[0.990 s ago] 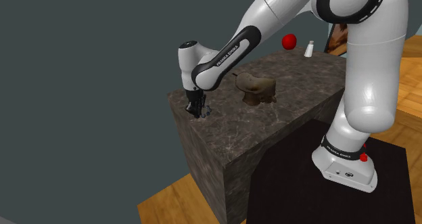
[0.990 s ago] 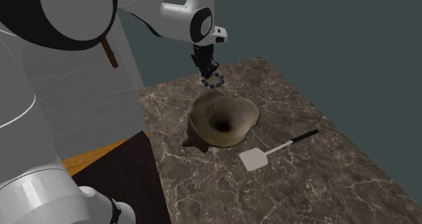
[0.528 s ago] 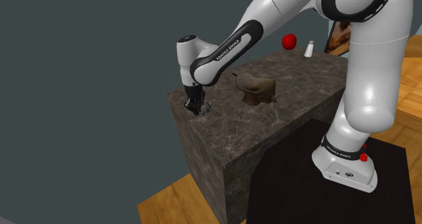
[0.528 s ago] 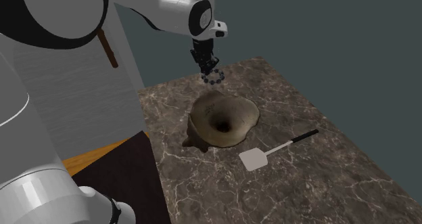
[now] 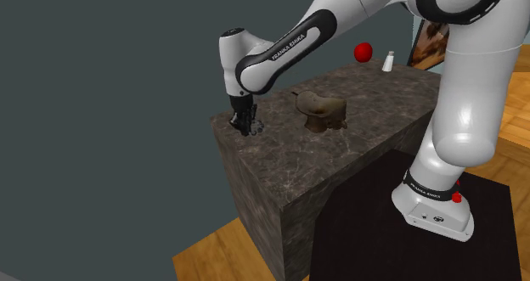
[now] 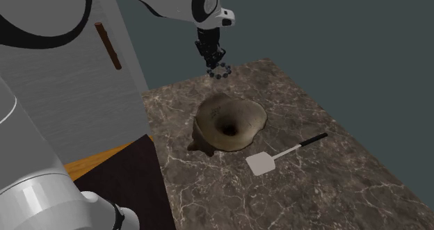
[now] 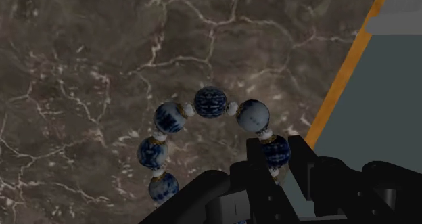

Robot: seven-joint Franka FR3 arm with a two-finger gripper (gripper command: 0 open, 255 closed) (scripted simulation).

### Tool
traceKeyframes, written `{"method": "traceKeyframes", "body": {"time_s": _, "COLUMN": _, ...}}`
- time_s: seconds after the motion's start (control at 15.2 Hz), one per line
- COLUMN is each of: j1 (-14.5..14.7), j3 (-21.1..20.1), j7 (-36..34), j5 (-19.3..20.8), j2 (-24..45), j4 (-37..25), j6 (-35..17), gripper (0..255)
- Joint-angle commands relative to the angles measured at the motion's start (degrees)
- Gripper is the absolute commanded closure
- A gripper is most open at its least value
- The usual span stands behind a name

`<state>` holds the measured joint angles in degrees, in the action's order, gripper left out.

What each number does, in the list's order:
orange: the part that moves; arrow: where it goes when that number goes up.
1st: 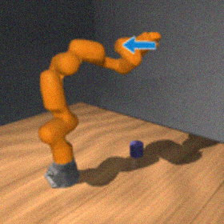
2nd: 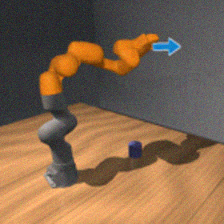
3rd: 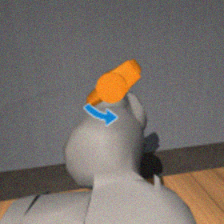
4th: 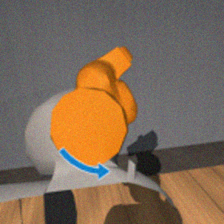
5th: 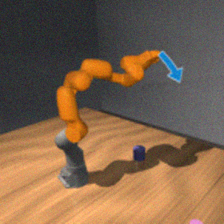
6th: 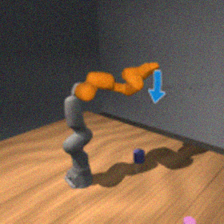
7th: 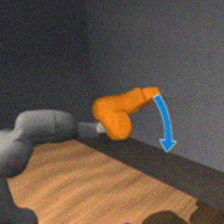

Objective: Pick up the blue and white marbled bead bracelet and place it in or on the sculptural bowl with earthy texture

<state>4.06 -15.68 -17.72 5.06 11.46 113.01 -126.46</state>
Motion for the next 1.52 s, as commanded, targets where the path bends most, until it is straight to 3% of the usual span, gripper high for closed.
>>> {"method": "traceKeyframes", "body": {"time_s": 0.0, "j1": -0.1, "j3": -0.1, "j7": 0.3, "j5": -0.3, "j2": -0.7, "j4": -0.8, "j6": 1.5, "gripper": 255}}
{"method": "traceKeyframes", "body": {"time_s": 1.45, "j1": -0.3, "j3": -0.4, "j7": 1.7, "j5": -2.2, "j2": -5.3, "j4": -12.2, "j6": 17.3, "gripper": 255}}
